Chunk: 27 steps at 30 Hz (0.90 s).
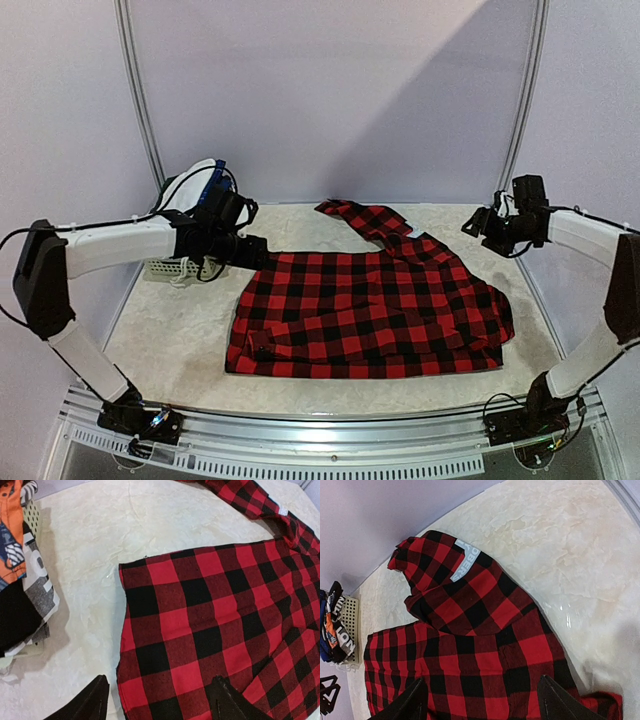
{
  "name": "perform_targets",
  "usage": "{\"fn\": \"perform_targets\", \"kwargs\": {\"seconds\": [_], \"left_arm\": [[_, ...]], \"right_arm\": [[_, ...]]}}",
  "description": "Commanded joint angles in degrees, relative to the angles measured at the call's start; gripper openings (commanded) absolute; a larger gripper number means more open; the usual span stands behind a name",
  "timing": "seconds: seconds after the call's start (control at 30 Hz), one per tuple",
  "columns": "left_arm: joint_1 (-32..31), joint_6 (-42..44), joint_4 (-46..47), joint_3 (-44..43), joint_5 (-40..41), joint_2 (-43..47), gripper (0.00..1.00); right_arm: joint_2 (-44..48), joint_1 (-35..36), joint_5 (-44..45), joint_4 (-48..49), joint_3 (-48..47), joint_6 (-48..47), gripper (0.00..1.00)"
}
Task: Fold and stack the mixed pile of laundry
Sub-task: Adjust the flattened shirt at the center of the board, then pick up the 1/3-folded shirt from the center of the board.
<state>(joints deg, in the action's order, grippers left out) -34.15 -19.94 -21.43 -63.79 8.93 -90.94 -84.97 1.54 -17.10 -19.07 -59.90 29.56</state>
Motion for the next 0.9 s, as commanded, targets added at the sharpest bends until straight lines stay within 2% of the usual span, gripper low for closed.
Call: {"fn": "perform_targets", "kwargs": {"seconds": [0.0, 0.17, 0.4, 0.87], "left_arm": [[3.37, 3.72, 0.71, -5.92, -5.76, -6.7, 0.7], [6.2, 5.05, -1.74, -13.89, -6.19, -15.56, 0.65], [8.5, 6.34, -6.35, -24.96, -5.44, -26.6, 0.6], [11.24, 7.03, -12.9, -40.98, -6.25, -43.37, 0.46]], "right_arm": [[-9.86, 1.59, 0.69, -2.75, -9.14, -5.99, 0.75], [-20.49, 2.52, 1.46, -6.54, -17.85, -8.81, 0.75], [-27.71, 3.03, 0.13, -7.15, -22.72, -10.61, 0.75], [-29.46, 3.78, -0.5, -6.89, -23.8, -10.75, 0.75]]}}
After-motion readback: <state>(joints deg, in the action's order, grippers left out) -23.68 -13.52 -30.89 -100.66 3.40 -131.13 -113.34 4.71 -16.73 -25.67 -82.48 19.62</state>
